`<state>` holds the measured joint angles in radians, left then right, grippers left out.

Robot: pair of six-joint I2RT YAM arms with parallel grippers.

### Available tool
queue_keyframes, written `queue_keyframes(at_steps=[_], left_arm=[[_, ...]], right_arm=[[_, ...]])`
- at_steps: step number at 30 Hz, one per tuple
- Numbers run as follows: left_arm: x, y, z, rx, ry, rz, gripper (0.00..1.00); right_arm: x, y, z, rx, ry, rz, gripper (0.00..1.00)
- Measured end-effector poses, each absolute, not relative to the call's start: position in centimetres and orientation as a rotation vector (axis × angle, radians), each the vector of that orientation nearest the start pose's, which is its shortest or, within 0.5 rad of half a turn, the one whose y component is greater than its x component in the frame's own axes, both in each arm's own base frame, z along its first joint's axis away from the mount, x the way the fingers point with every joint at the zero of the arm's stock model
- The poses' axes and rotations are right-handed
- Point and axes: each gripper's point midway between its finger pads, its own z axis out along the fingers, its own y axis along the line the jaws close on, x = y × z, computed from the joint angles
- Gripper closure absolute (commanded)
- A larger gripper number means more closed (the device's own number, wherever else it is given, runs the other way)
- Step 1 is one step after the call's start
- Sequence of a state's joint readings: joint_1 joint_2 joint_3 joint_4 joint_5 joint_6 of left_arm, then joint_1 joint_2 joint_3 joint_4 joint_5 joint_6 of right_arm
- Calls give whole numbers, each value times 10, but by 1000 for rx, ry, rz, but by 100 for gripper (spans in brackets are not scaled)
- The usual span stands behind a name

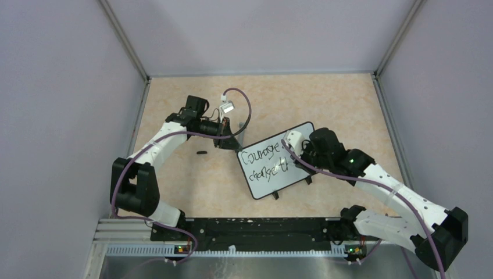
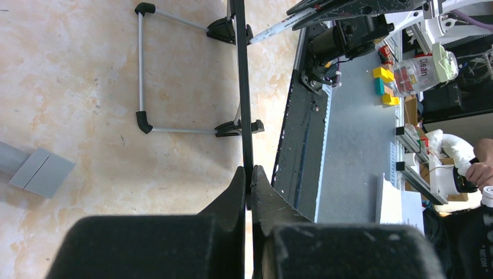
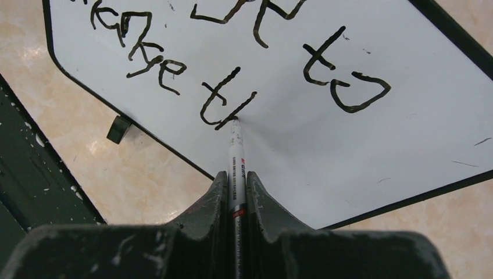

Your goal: Write a sentence on the whiteboard

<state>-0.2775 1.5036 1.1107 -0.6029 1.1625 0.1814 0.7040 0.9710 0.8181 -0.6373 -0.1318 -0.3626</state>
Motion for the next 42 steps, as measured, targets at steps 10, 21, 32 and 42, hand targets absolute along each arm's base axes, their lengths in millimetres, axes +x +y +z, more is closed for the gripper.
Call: queue_keyframes(at_steps=[10,21,32,42], left_arm=[[244,-234,190,928,2070,-1492,100],[244,-234,190,929,2070,-1494,100],[245,-235,189,928,2072,-1497,100],[244,-235,190,928,2071,-1501,100]], right_arm=[[206,179,154,-1237,1994,289,100],[205,175,153,-1277,1980,267,100],[194,174,139,-1365,2015,293,100],[188,175,164,-1343,1951,329,100]])
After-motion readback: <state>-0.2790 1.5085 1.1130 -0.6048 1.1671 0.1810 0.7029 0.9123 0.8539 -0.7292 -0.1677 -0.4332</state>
